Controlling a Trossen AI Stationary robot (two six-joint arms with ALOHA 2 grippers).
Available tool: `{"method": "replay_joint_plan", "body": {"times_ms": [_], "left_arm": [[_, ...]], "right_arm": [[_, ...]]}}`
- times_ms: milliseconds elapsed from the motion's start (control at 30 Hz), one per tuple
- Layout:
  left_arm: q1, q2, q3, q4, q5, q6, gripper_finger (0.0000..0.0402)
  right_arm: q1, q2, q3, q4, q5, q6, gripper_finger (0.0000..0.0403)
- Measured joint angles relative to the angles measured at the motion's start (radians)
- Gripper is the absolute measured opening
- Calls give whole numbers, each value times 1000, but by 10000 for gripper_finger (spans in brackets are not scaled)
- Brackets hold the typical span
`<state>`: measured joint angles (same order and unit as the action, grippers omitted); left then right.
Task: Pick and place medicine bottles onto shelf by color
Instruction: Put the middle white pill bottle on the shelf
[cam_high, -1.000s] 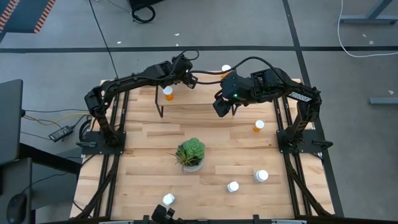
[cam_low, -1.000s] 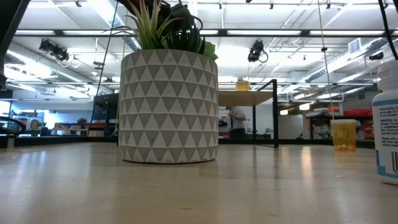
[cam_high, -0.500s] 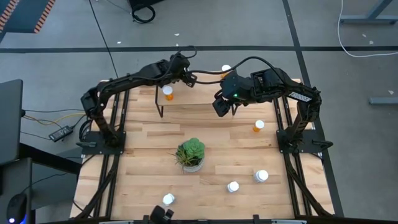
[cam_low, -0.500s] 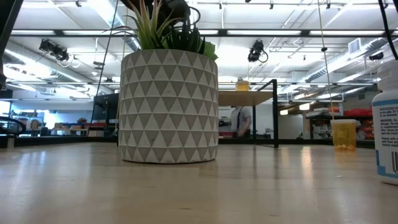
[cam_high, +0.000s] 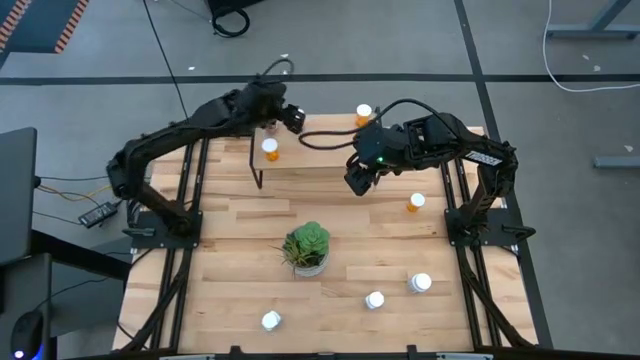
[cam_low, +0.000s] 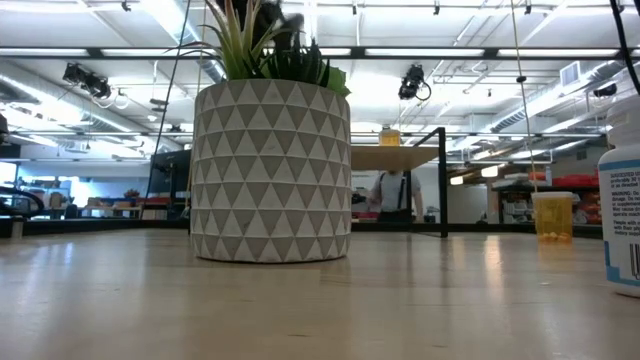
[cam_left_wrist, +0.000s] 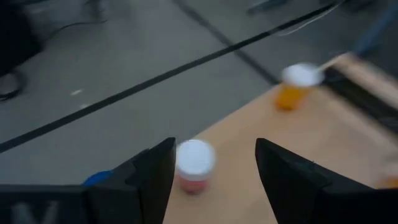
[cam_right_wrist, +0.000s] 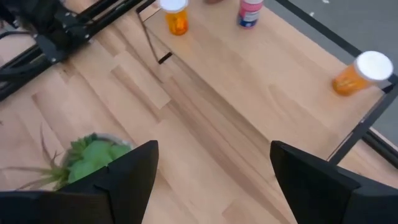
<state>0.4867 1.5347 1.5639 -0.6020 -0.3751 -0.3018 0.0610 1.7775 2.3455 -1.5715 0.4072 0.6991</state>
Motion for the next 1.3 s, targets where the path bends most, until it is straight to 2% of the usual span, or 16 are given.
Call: {"method": "replay_joint_plan", "body": {"times_ms": [100,233,367,600,767,900,967,1067,1200,1300], "left_arm": [[-28,-71,0,7,104,24,222],[-77,-140,0,6,300,76,211],[-139,-190,0,6,396,71,200],[-242,-279,0,12,400,-1,185],[-261,-347,0,3,400,6,179],[-242,-402,0,-32,395,49,176],[-230,-426,0,-51,390,47,176],[-212,-457,0,-95,387,20,179],[-216,-492,0,-165,387,19,180],[-216,-504,0,-215,389,18,177]], "right_arm": [[18,0,0,0,1,8,317],[56,0,-1,1,2,37,317],[97,1,-56,0,3,38,313],[107,2,-107,23,-39,-11,300],[93,1,-100,64,-39,-107,291],[91,7,-136,82,-8,-24,282],[86,9,-202,111,-16,25,278],[82,11,-324,187,-117,95,277],[106,11,-488,296,-336,205,281],[167,12,-536,288,-411,315,290]]}}
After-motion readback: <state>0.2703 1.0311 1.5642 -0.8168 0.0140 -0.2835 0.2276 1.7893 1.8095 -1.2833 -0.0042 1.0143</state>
